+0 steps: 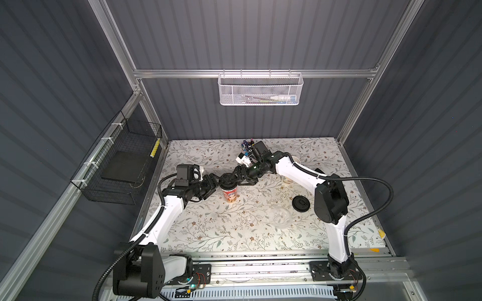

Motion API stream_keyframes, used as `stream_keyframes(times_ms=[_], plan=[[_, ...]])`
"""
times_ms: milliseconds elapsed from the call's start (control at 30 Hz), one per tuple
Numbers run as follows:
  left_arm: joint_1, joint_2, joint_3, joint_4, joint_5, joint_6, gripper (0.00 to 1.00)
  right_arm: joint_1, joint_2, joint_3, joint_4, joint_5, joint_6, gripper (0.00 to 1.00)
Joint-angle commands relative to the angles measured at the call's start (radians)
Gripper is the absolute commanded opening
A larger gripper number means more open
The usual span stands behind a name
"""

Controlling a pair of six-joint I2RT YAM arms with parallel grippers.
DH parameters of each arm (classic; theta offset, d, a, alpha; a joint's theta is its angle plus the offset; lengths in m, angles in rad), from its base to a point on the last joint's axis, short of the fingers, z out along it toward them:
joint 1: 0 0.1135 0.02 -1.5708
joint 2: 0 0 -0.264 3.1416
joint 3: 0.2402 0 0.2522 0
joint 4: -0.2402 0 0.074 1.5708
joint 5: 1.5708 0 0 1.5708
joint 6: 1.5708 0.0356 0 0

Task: Put the leak-proof paper on the milk tea cups
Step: Secure the cup lid on the cup.

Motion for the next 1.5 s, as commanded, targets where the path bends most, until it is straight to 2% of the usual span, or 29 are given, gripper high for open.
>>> stream_keyframes(times_ms=[0,133,200,233,300,600,733,933,1167,1367,1467], plan=[[0.001,-0.042,0.037,-0.050,-0.083,0.006,0.74,-0.005,0.057,-0.059,-0.109,0.148,-0.010,0.76],[0.001,-0.090,0.055,-0.014,-0.130,-0.028,0.73,-0.005,0.057,-0.057,-0.102,0.144,-0.005,0.76],[0.001,-0.102,0.063,-0.062,-0.182,-0.042,0.69,-0.005,0.058,-0.059,-0.099,0.143,-0.002,0.76],[0.001,-0.106,0.068,-0.108,-0.245,-0.052,0.65,-0.005,0.057,-0.060,-0.098,0.142,-0.002,0.75],[0.001,-0.119,0.053,-0.125,-0.279,-0.073,0.63,-0.005,0.056,-0.061,-0.097,0.142,-0.002,0.75],[0.001,-0.113,-0.038,-0.011,-0.106,-0.121,0.72,-0.005,0.055,-0.062,-0.091,0.132,0.001,0.75],[0.001,-0.083,-0.071,0.015,-0.050,-0.129,0.71,-0.005,0.057,-0.060,-0.088,0.127,0.002,0.75],[0.001,-0.070,-0.099,0.037,-0.037,-0.140,0.61,-0.005,0.056,-0.062,-0.088,0.126,0.002,0.75],[0.000,-0.047,-0.155,0.037,-0.036,-0.144,0.59,-0.004,0.059,-0.073,-0.085,0.126,0.006,0.75],[-0.009,-0.028,-0.202,-0.070,-0.106,-0.143,0.48,-0.007,0.061,-0.088,-0.086,0.135,0.006,0.75],[-0.020,0.002,-0.231,-0.120,-0.135,-0.147,0.48,-0.006,0.063,-0.095,-0.092,0.151,0.009,0.75]])
